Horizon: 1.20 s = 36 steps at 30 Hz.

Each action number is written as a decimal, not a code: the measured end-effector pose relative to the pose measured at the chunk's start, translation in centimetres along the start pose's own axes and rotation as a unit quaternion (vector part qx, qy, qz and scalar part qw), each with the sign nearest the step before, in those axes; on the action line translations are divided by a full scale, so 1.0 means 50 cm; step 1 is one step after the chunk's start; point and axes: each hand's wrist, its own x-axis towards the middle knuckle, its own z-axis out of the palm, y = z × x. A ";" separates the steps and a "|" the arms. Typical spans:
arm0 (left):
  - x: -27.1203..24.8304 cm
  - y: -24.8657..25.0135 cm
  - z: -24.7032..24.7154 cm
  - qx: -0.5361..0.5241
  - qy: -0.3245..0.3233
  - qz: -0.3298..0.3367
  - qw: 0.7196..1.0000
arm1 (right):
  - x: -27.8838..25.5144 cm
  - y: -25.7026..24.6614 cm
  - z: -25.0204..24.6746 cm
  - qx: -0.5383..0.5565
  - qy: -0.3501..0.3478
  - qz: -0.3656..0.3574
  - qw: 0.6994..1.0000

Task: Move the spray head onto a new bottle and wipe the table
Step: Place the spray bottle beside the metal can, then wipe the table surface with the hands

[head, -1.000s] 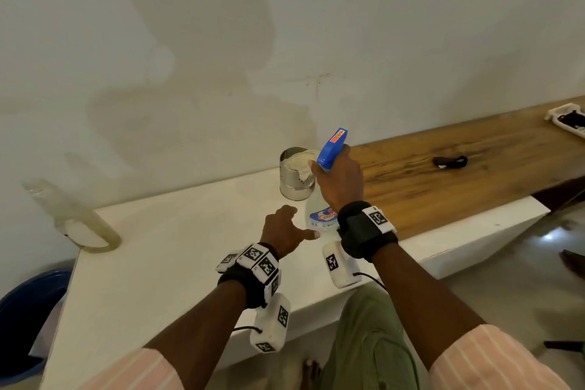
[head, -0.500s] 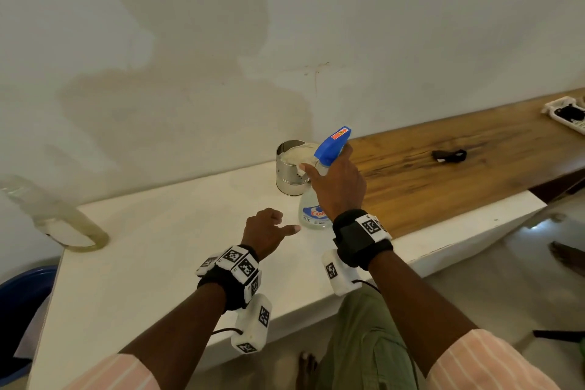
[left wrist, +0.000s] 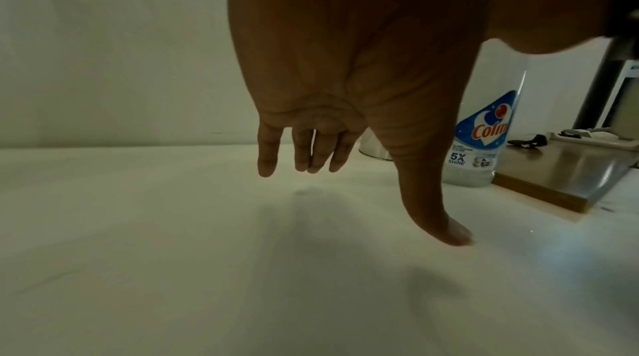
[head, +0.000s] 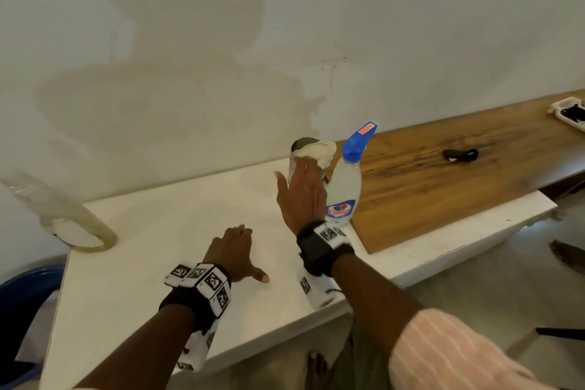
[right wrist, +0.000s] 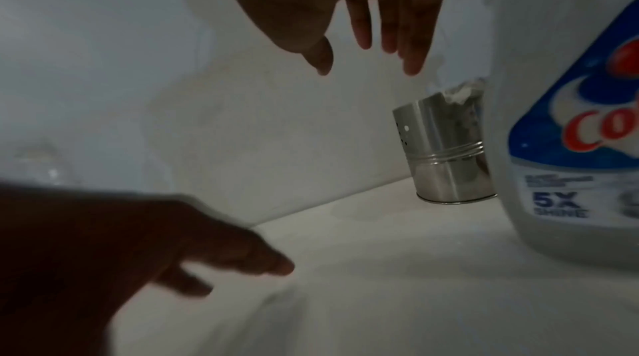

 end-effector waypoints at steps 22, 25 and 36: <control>0.006 -0.128 0.013 -0.212 0.125 -0.058 0.968 | 0.163 -0.028 0.117 0.037 0.155 0.060 0.985; 0.016 -0.152 -0.008 -0.194 0.108 -0.075 0.972 | 0.125 -0.086 0.152 0.021 0.096 -0.106 0.990; 0.076 -0.202 -0.048 -0.005 0.006 -0.070 0.998 | -0.048 -0.010 0.231 -0.076 -0.227 -0.140 0.961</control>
